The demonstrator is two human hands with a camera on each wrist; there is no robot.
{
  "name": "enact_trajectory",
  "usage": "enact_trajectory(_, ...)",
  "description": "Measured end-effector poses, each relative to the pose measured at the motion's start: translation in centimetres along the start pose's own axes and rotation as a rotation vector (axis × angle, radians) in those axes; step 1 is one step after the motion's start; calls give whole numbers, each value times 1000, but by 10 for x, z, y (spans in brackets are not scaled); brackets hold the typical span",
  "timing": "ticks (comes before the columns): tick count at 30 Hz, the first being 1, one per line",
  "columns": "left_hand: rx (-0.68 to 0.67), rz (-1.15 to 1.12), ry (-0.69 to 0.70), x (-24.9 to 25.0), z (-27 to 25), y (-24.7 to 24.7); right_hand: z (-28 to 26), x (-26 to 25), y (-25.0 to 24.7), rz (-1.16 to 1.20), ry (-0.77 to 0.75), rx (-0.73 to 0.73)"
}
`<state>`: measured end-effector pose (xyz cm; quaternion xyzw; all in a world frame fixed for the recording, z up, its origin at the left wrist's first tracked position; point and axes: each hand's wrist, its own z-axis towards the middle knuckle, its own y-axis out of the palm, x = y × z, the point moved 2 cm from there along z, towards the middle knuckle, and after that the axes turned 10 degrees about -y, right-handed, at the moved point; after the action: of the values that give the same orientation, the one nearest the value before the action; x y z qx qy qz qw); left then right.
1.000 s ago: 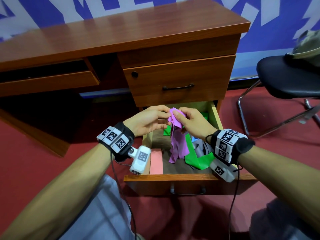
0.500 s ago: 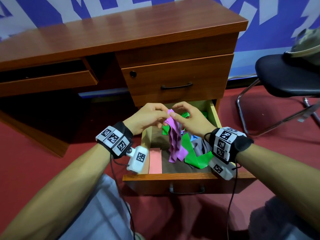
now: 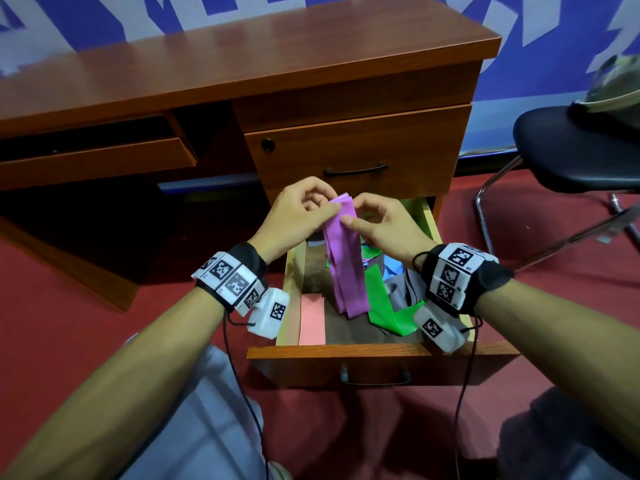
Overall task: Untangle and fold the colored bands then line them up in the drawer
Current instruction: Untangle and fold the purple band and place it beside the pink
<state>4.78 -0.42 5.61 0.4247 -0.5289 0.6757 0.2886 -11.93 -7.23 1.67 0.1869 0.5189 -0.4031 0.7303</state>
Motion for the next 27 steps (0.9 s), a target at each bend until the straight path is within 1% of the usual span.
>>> enact_trajectory(2,31,-52,38,1,2,-3,2,-3,-2,-19,-42,22)
enact_trajectory(4,50,-52,91,3,2,-4,3,-4,-4,-18,-64,38)
enact_trajectory(7,51,-94,110,2,4,-3,6,-4,-7,21,-73,86)
enact_trajectory(10,11,-165,50,-3,6,-1,12,-8,-10,52,-86,129)
enact_trajectory(12,-41,-162,-7,-7,8,2,15,-10,-12,34,-93,136)
enact_trajectory(16,-179,-195,-136,-13,10,13,16,-9,-11,44,-83,117)
enact_trajectory(19,-254,-231,-174,-18,13,21,18,-10,-5,67,-109,91)
enact_trajectory(21,-273,-260,-179,-23,14,28,20,-13,-2,75,-126,92)
enact_trajectory(24,-250,-336,-228,-28,16,33,25,-16,-3,104,-125,140)
enact_trajectory(27,-287,-405,-244,-28,15,37,31,-18,-6,142,-110,163)
